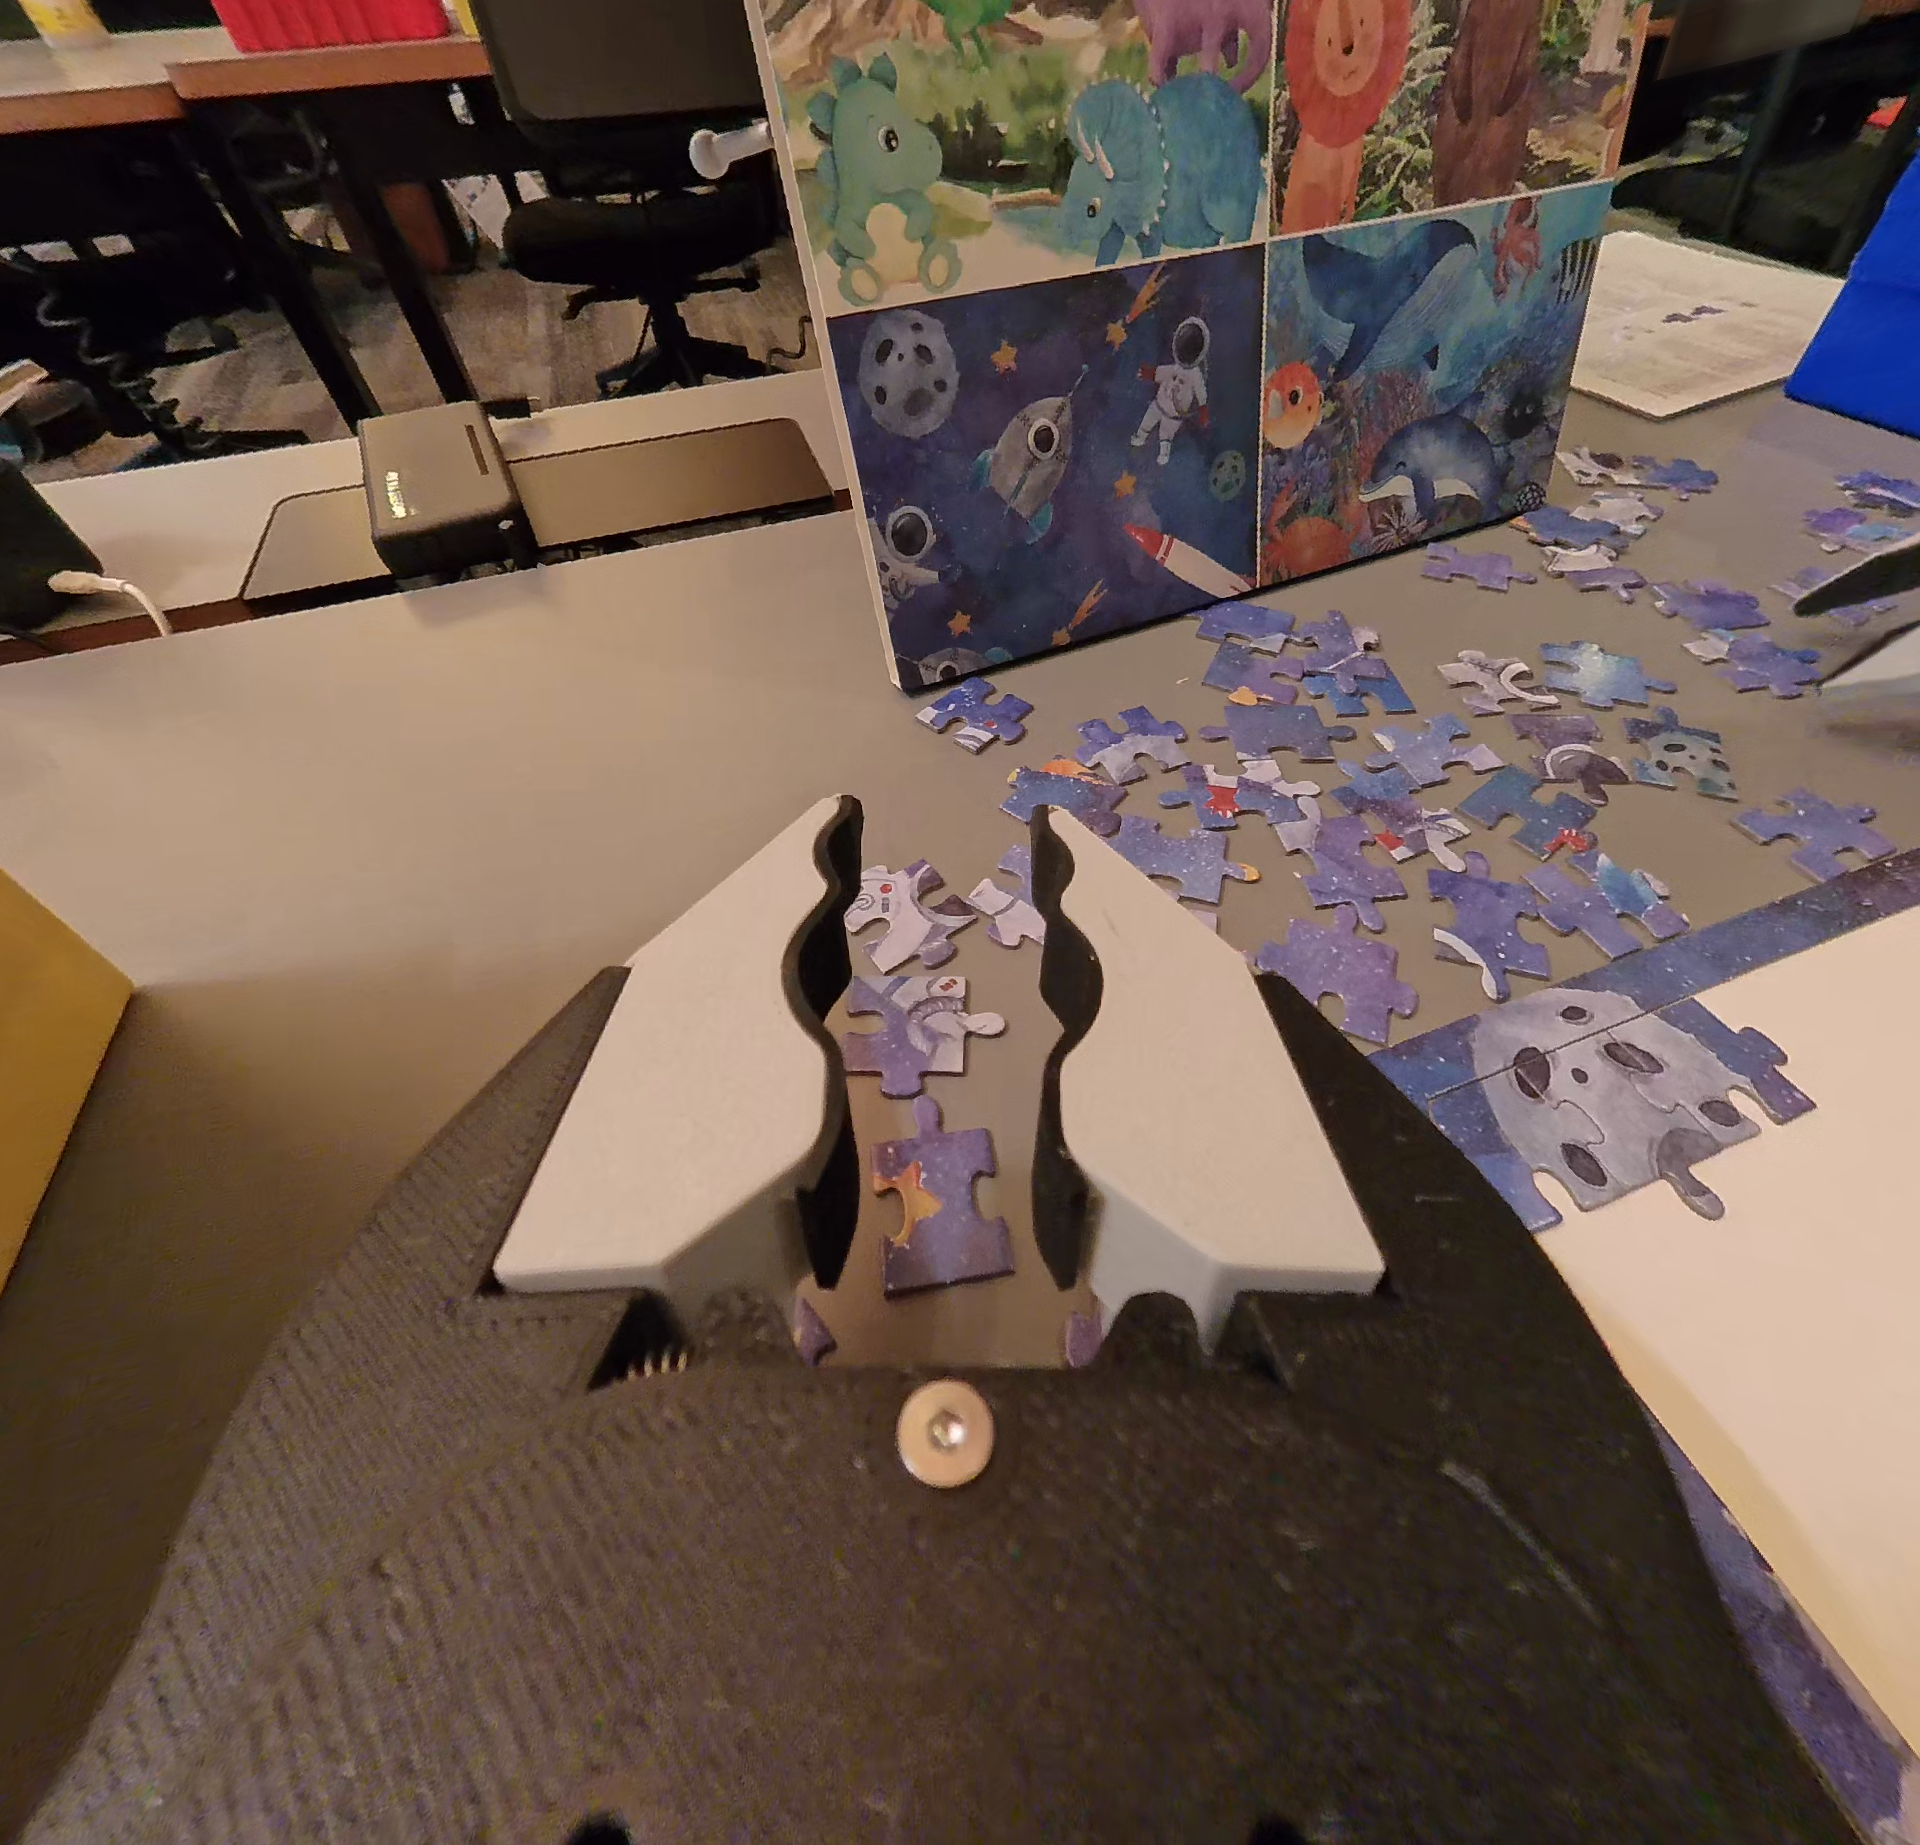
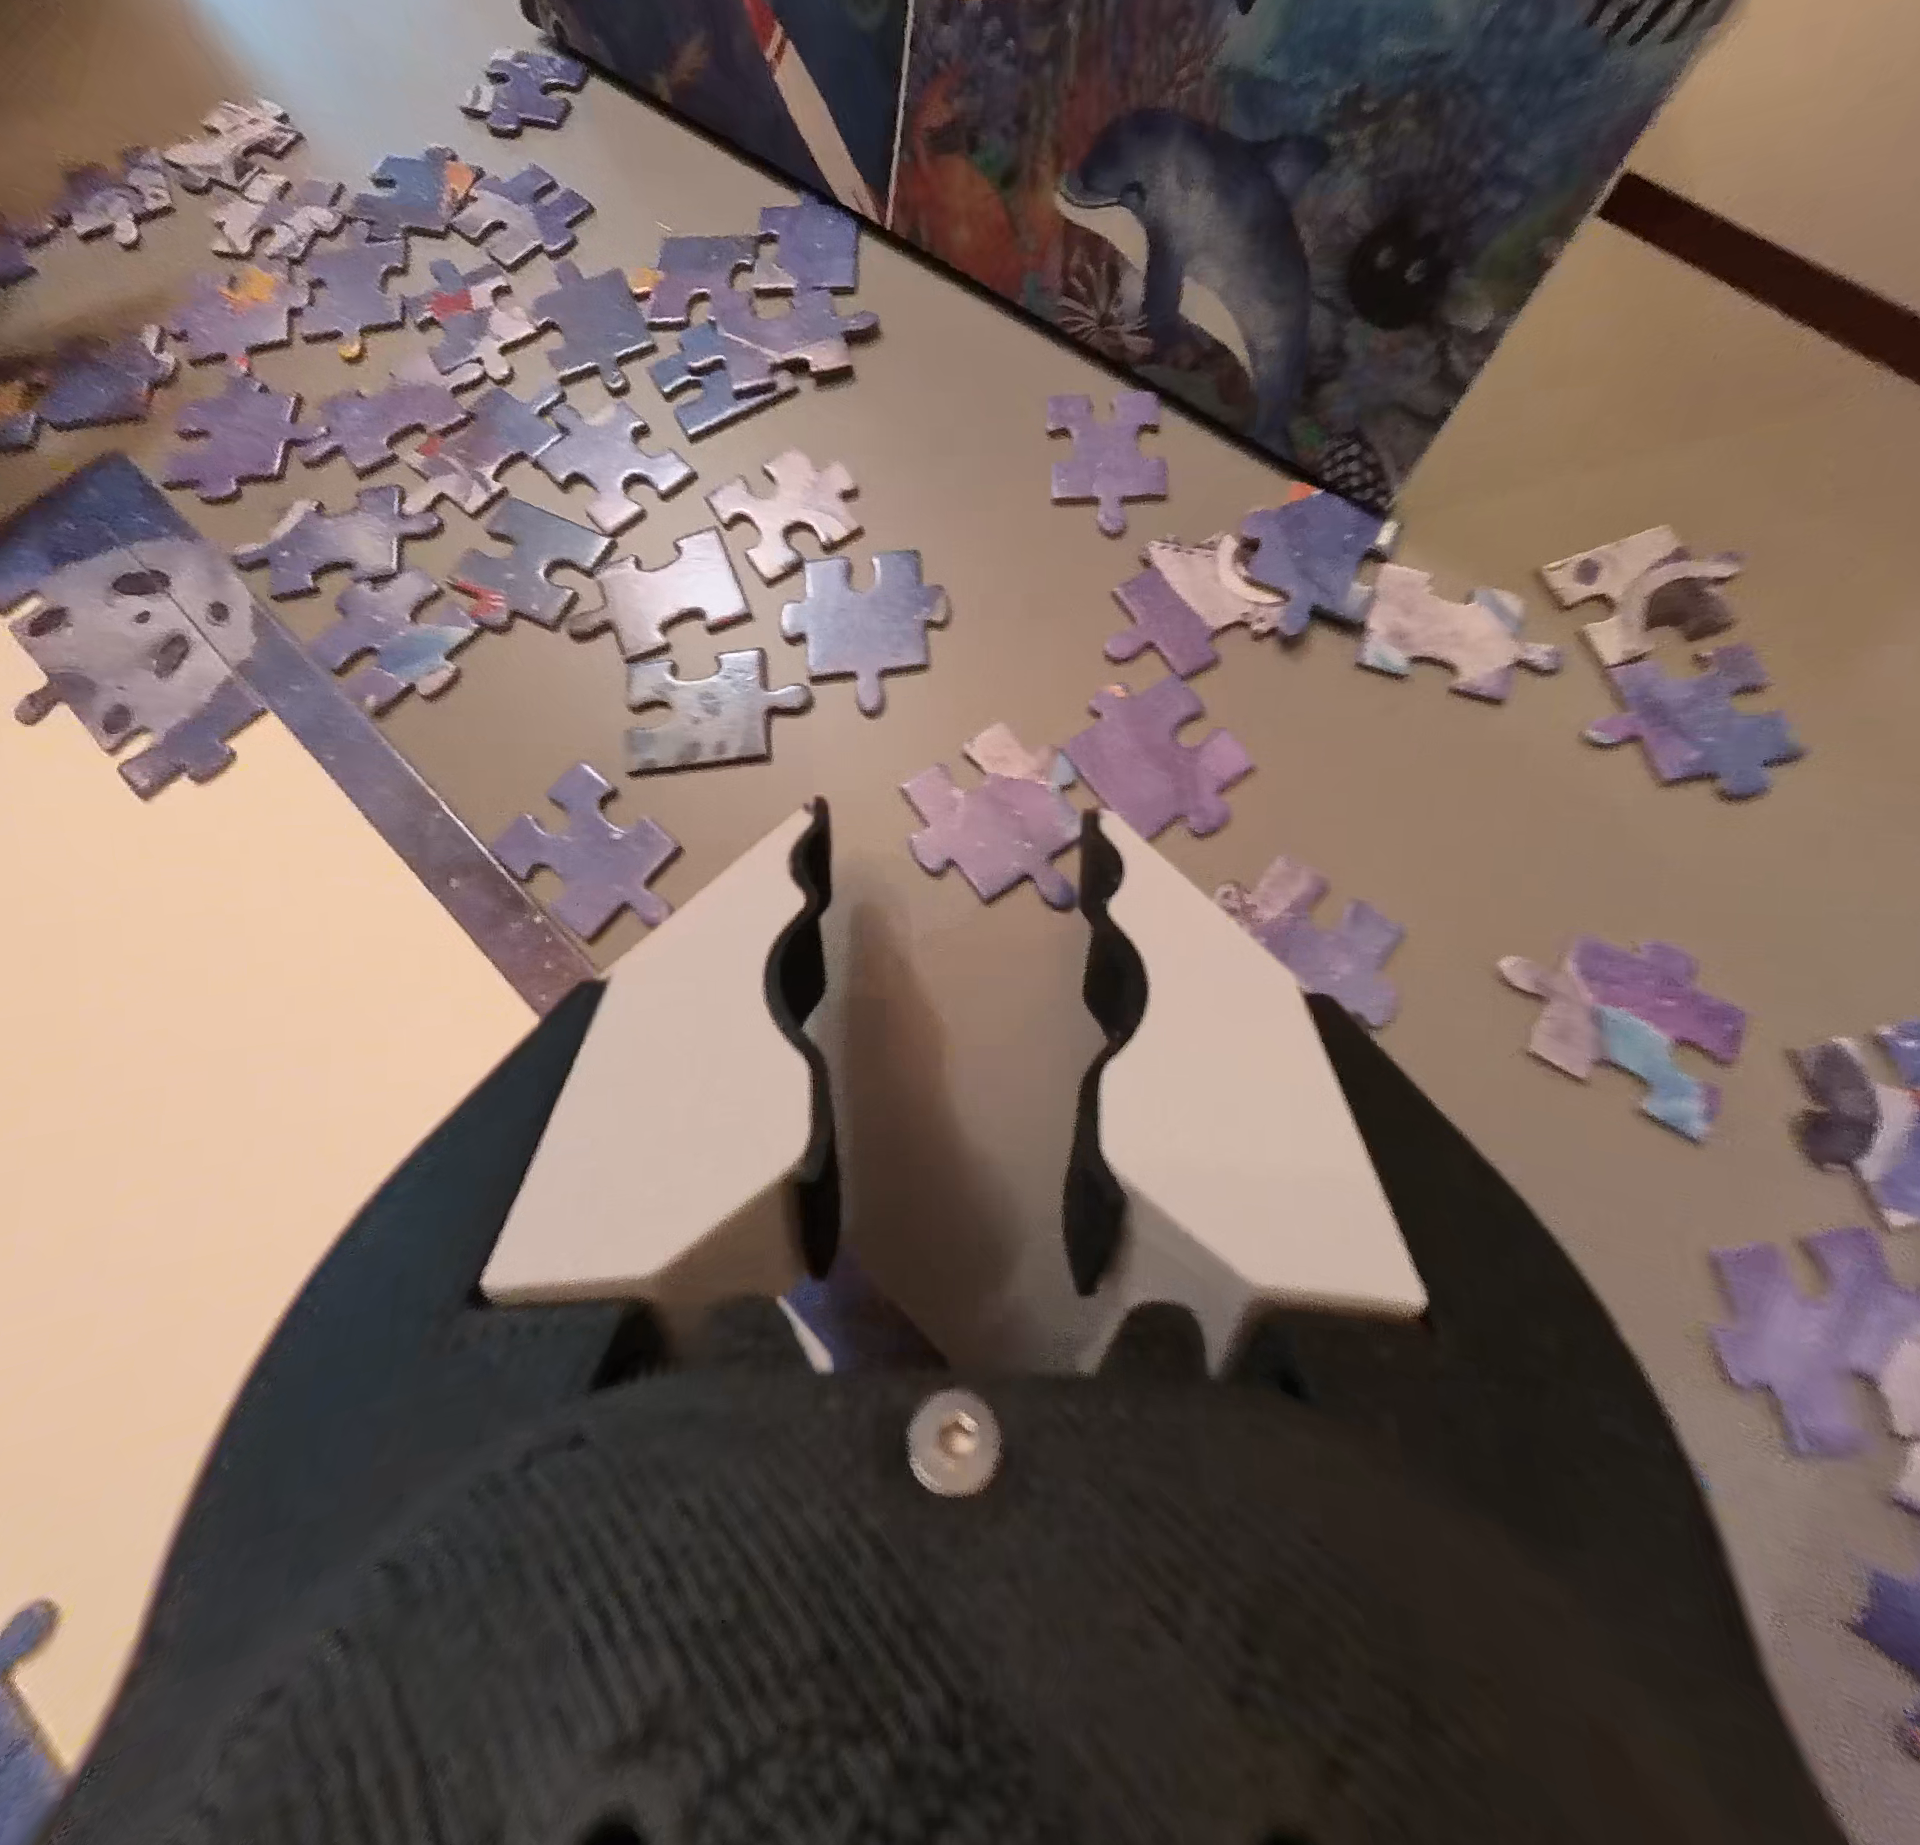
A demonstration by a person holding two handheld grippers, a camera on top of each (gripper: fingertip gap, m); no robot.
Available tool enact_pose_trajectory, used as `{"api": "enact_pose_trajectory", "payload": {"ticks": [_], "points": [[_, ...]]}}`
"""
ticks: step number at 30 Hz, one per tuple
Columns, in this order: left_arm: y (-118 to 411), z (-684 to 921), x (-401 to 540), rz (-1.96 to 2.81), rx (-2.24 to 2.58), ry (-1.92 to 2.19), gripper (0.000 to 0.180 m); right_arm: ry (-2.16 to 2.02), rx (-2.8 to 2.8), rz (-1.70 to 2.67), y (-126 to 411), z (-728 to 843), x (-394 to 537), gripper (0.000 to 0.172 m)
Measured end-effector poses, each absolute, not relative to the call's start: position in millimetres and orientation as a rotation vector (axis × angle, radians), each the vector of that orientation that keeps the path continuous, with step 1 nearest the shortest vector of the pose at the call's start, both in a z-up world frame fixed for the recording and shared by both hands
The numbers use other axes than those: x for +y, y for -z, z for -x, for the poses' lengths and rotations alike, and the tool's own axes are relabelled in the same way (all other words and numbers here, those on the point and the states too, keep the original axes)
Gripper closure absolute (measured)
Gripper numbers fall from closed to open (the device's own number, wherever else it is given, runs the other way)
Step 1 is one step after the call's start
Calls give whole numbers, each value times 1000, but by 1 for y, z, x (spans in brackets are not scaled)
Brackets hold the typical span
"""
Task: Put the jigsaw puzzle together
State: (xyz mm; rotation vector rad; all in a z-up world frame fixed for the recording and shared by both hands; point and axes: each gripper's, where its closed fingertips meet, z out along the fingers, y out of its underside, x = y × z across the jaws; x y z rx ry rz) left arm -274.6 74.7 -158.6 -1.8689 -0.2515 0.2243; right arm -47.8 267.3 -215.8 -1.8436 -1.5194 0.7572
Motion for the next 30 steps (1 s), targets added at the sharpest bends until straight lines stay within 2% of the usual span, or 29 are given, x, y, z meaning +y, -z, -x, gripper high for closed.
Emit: {"api": "enact_pose_trajectory", "payload": {"ticks": [4, 13, 17, 30], "points": [[159, 275, 75, 1871, -251, -226, 150, -602, -1523, 1856, 227, 50, 274, 117], [159, 274, 75, 1871, -251, -226, 150, -638, -1594, 1800, 227, 52, 266, 152], [159, 274, 75, 1871, -250, -225, 150, -708, -1611, 1808, 226, 51, 260, 154], [159, 274, 74, 1872, -248, -227, 150, -552, -1556, 1851, 226, 31, 287, 154]]}}
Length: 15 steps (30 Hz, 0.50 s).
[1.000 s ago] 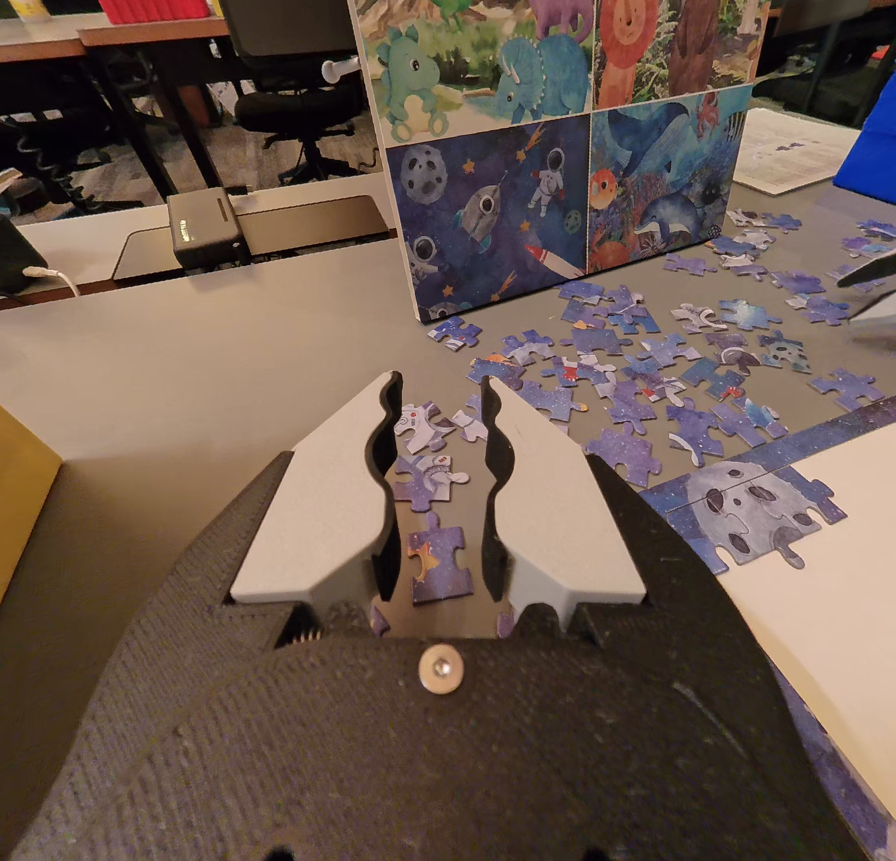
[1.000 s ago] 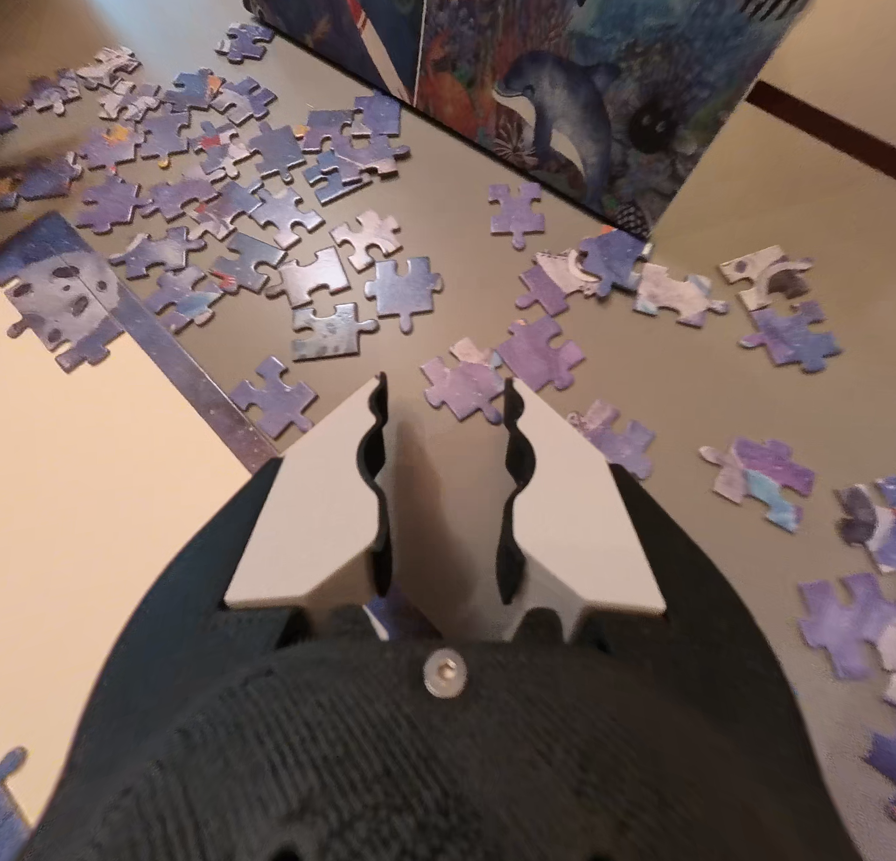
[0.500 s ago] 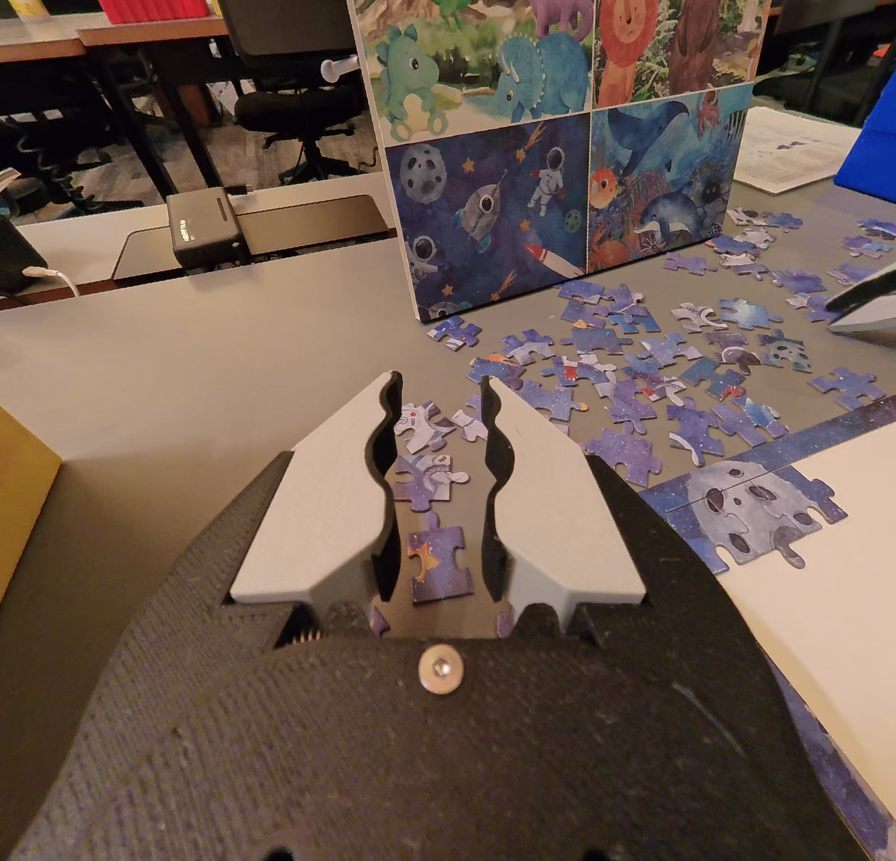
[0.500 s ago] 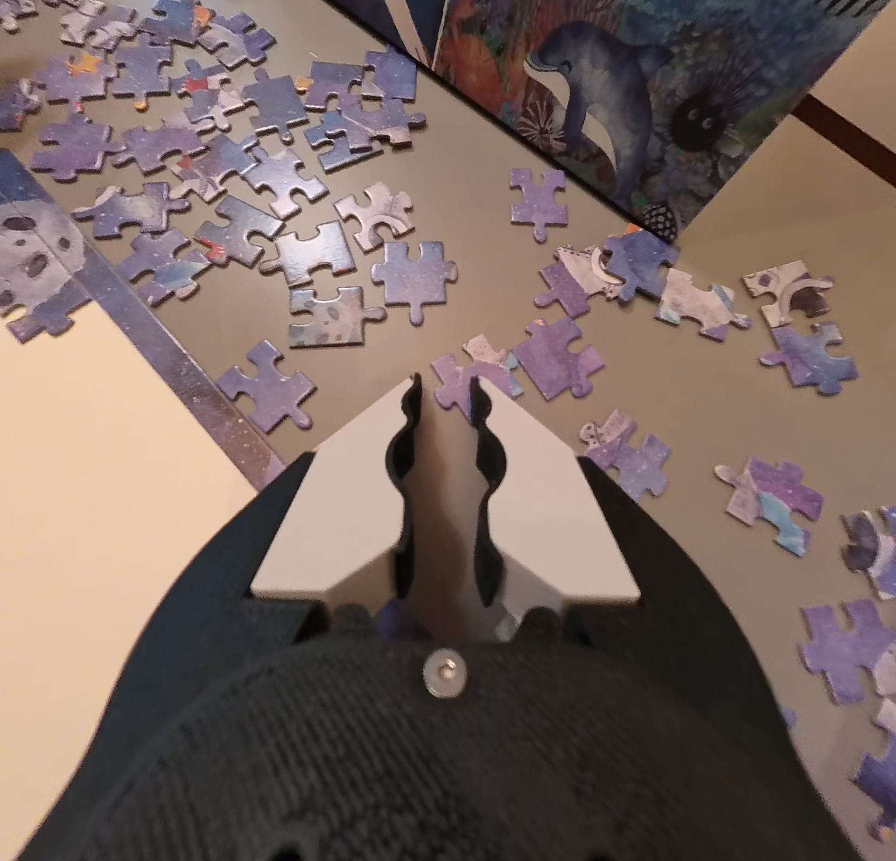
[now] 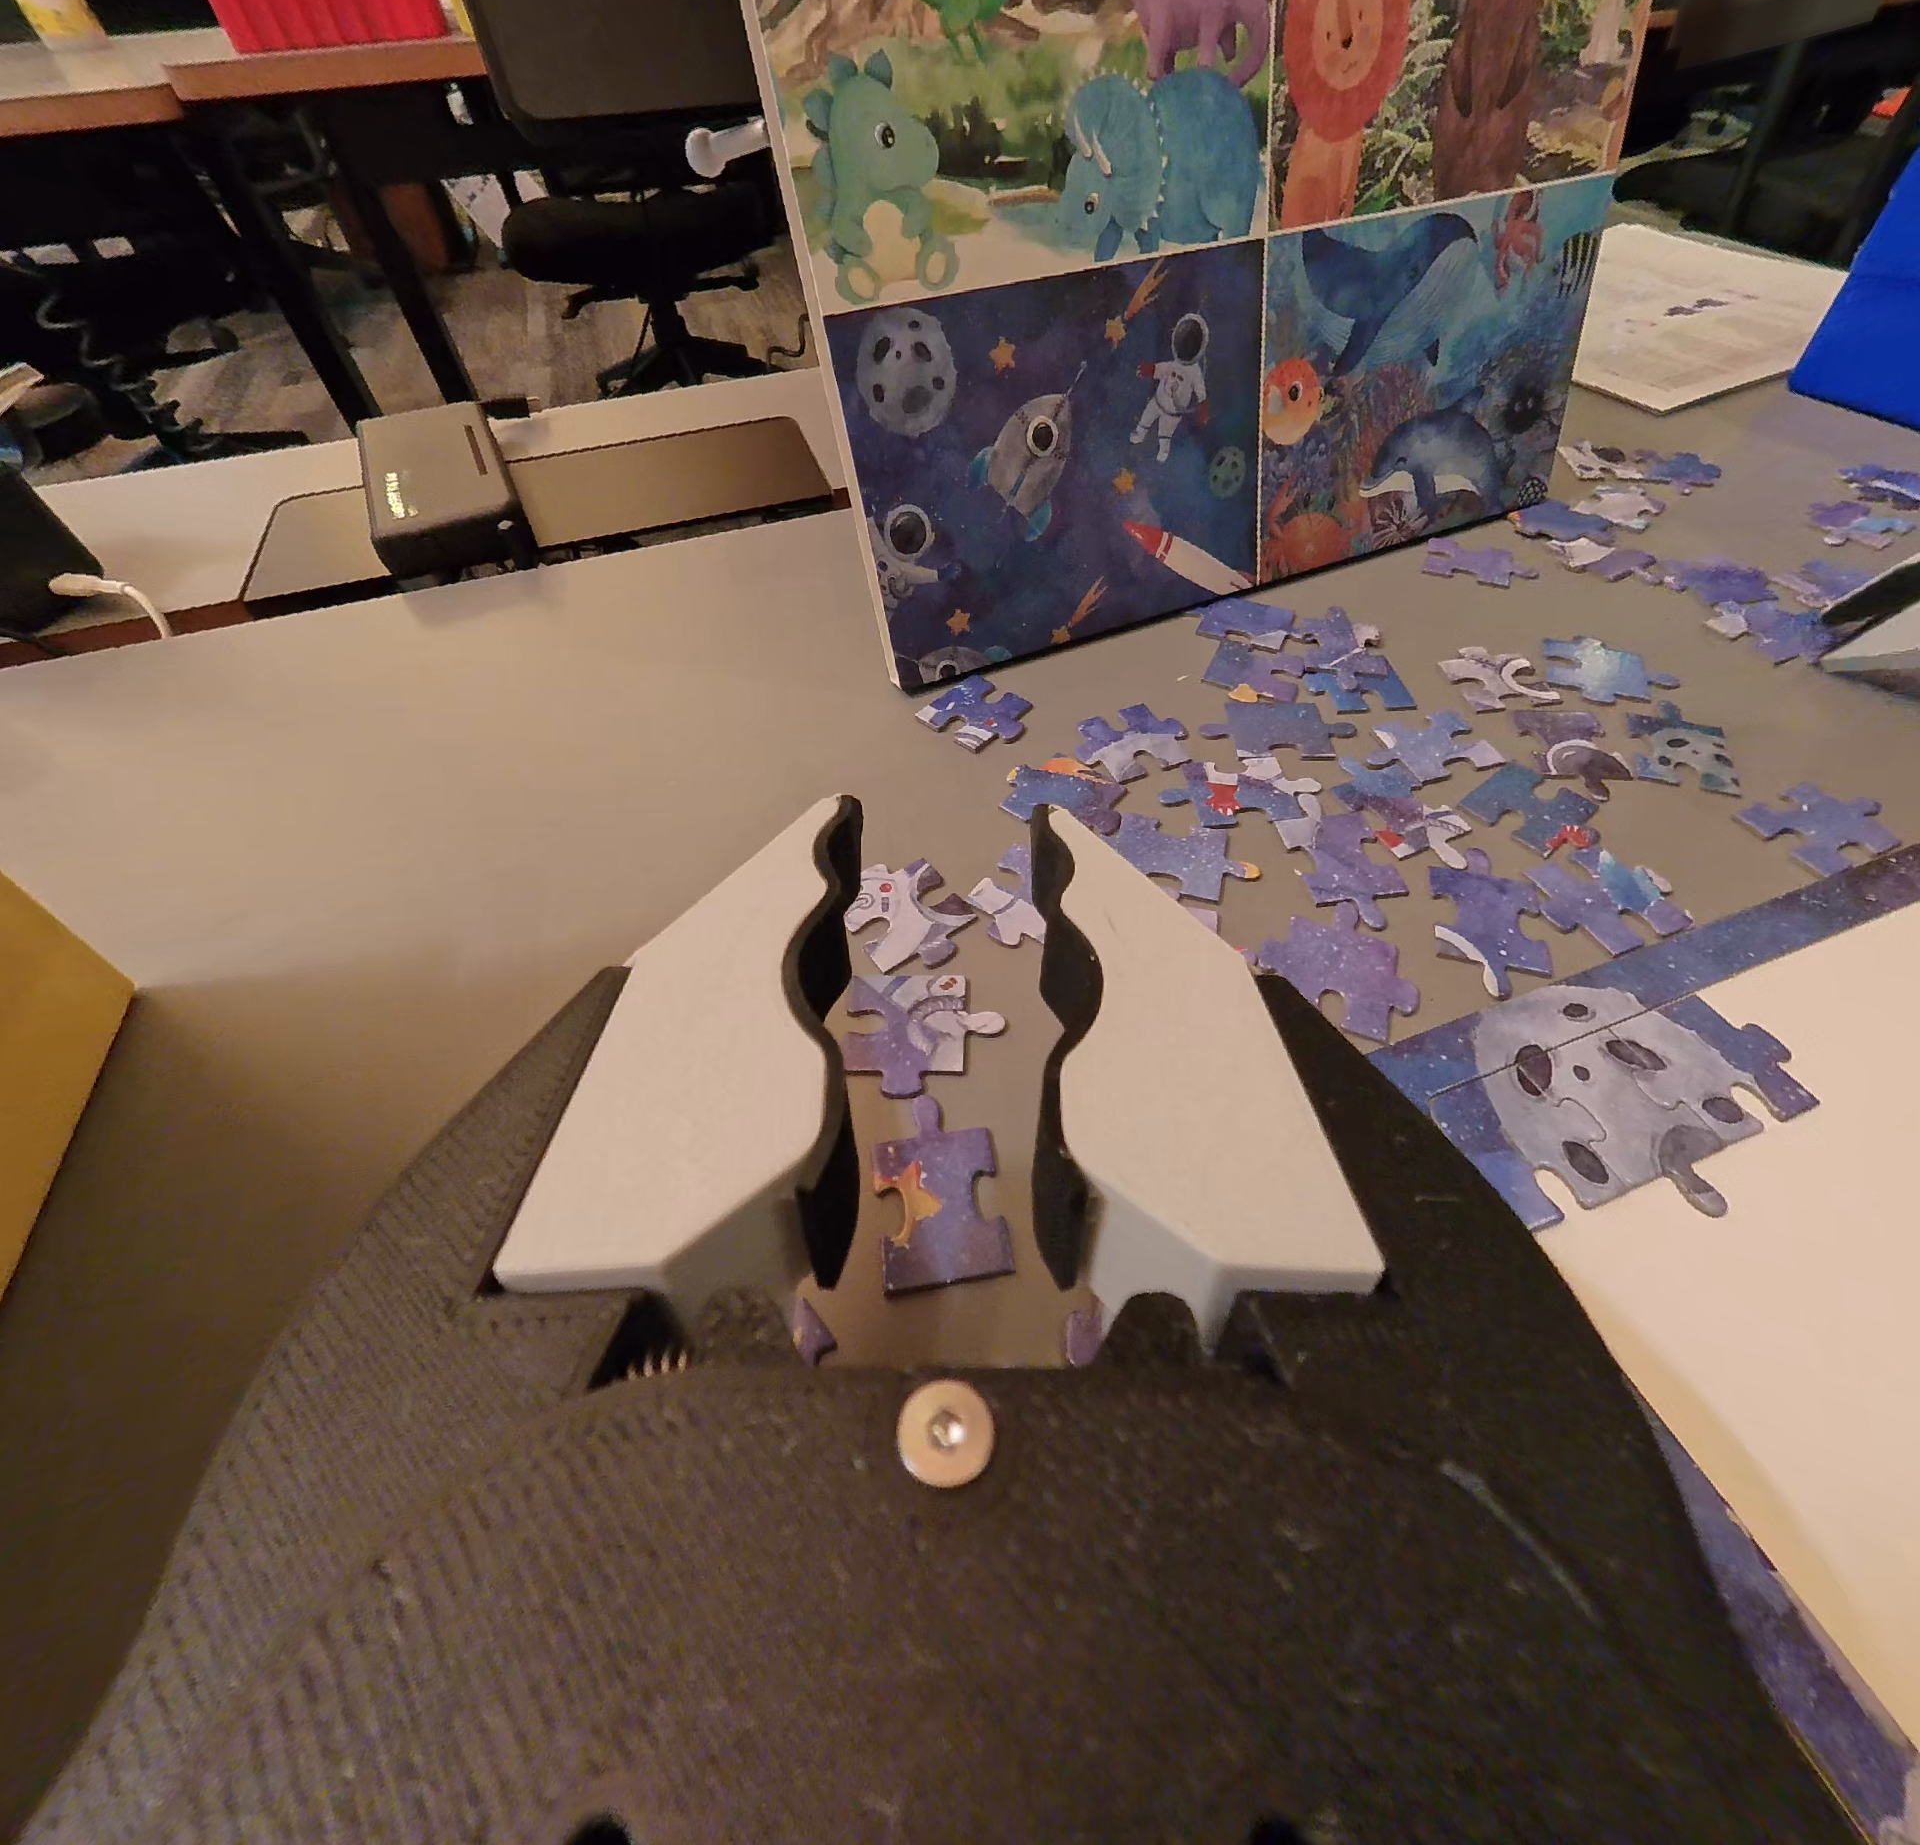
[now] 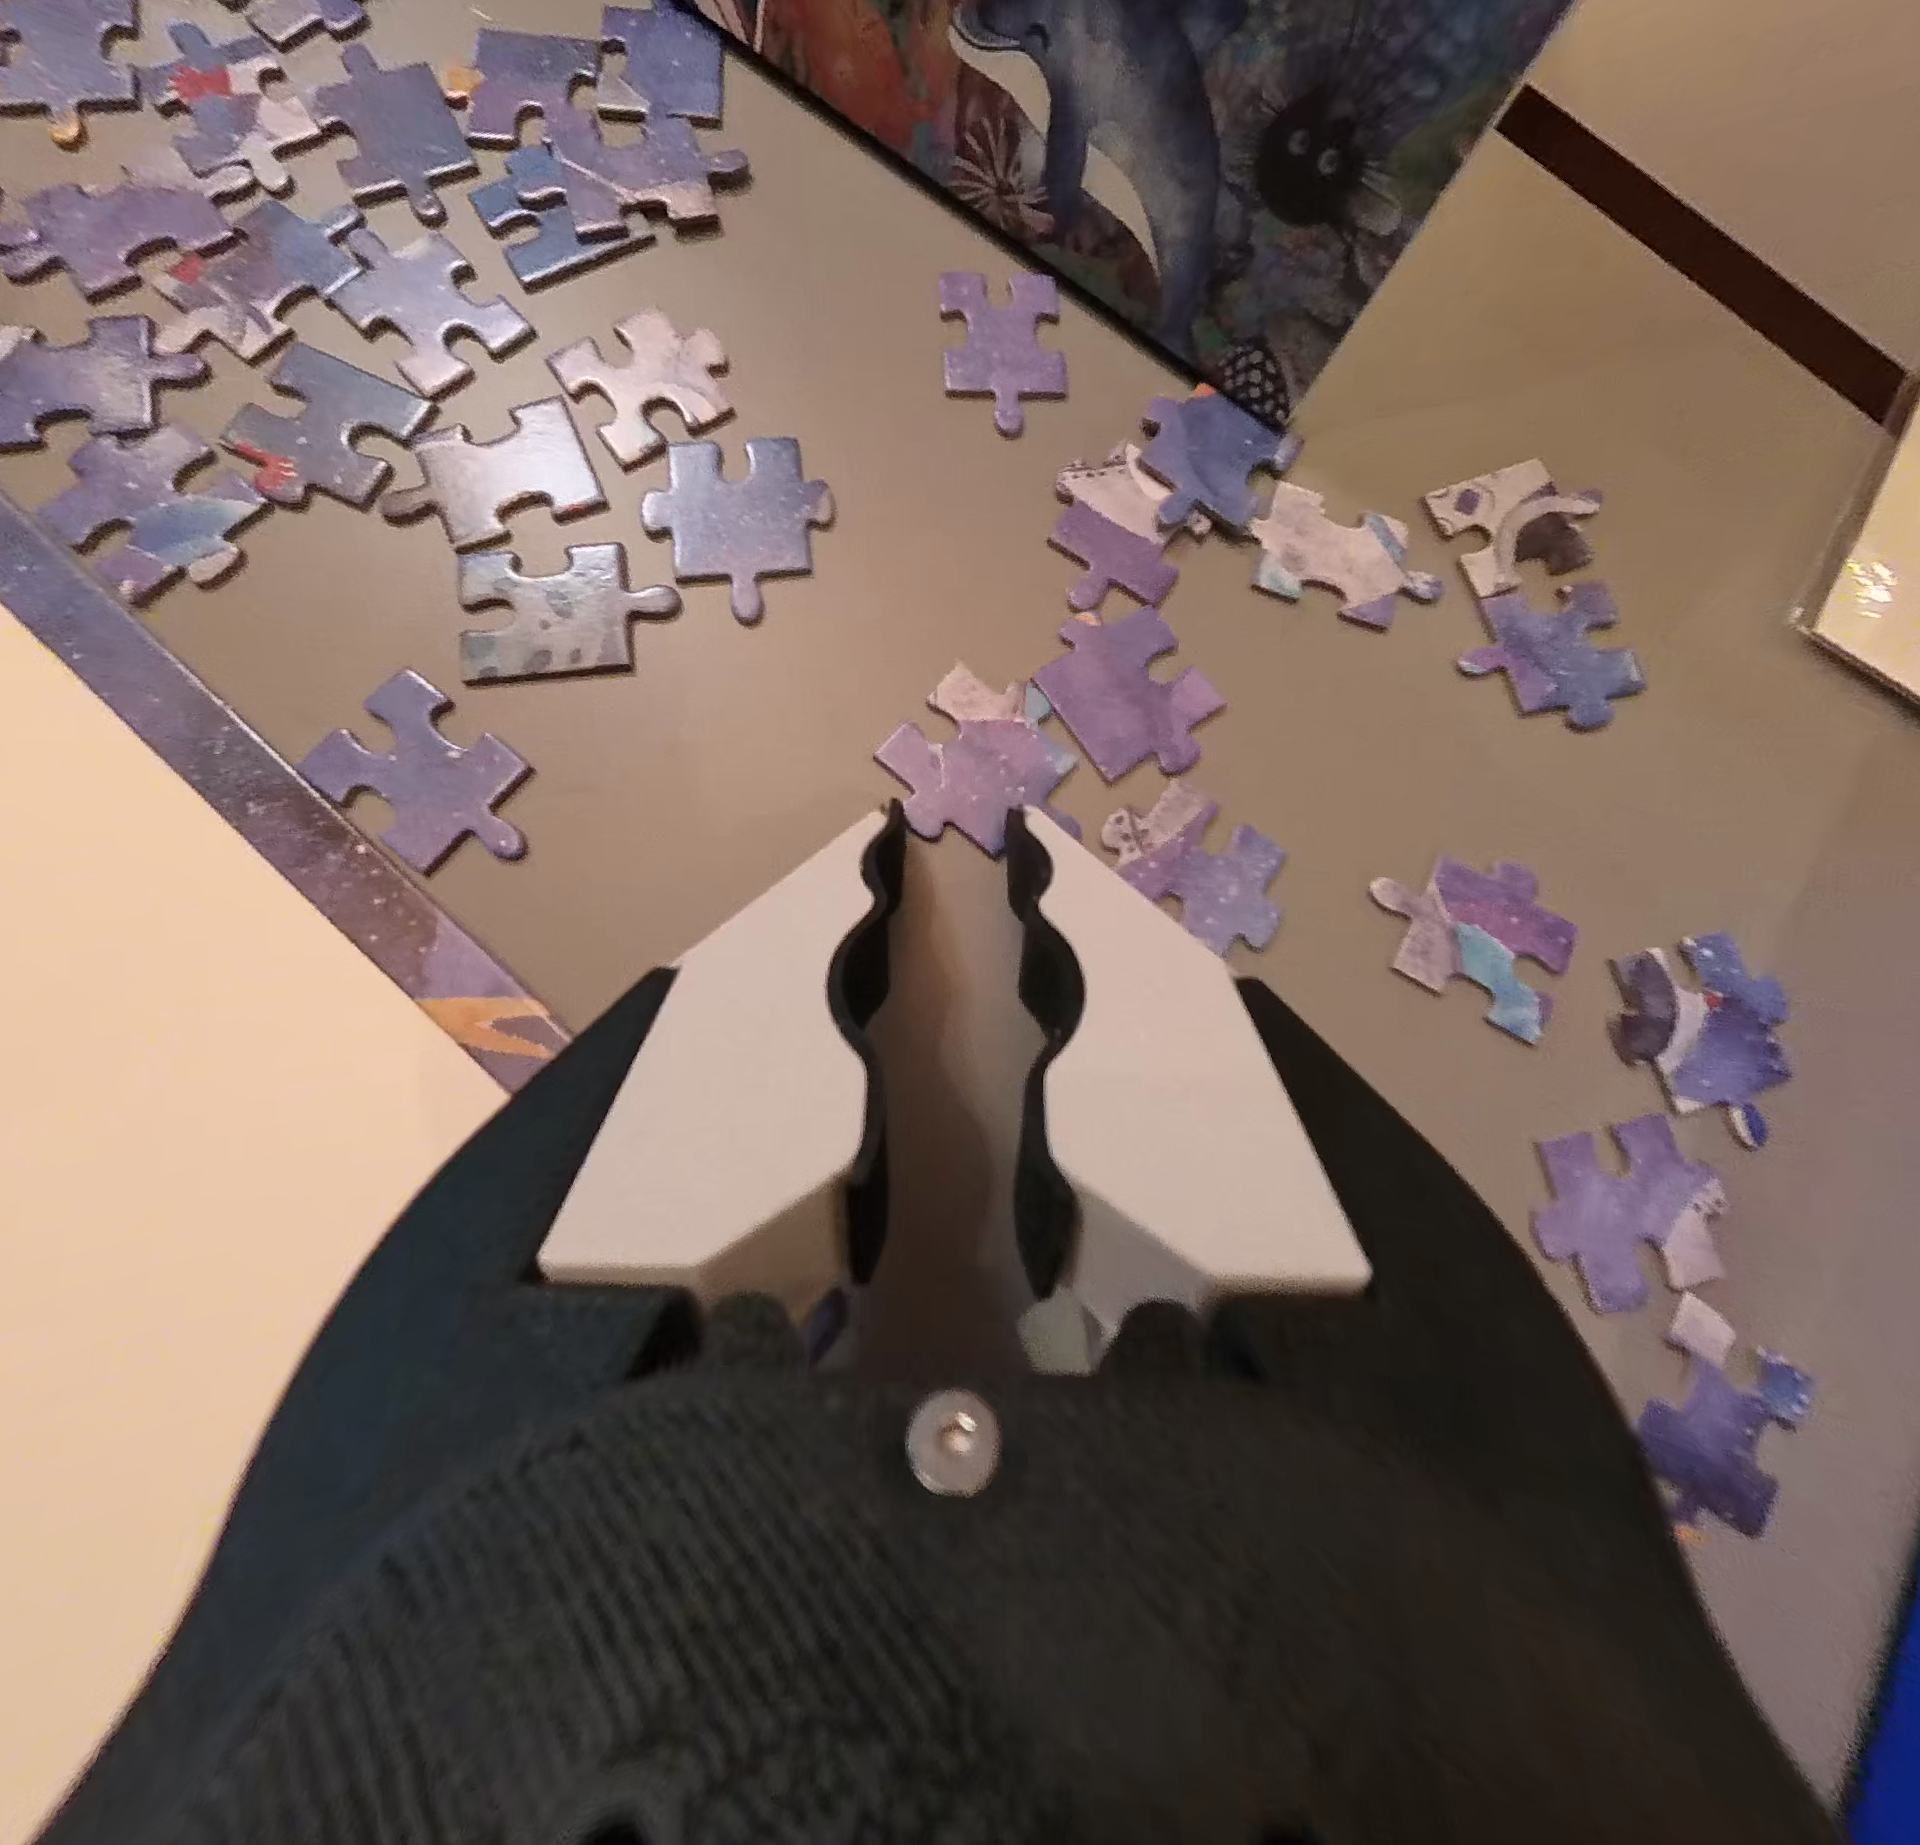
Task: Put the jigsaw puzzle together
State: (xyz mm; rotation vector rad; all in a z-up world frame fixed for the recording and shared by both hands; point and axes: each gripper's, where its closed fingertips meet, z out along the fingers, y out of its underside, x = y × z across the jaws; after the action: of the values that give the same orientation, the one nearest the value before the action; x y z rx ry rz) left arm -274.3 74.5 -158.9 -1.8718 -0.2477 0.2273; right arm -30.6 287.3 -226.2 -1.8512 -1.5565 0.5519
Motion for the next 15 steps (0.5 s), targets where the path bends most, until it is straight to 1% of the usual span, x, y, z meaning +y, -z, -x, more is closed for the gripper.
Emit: {"api": "enact_pose_trajectory", "payload": {"ticks": [5, 9, 15], "points": [[159, 274, 74, 1874, -245, -230, 150, -551, -1530, 1846, 222, 28, 292, 150], [159, 274, 74, 1875, -245, -231, 150, -557, -1512, 1845, 222, 29, 294, 141], [159, 274, 75, 1875, -244, -231, 150, -619, -1505, 1878, 227, 31, 291, 133]]}}
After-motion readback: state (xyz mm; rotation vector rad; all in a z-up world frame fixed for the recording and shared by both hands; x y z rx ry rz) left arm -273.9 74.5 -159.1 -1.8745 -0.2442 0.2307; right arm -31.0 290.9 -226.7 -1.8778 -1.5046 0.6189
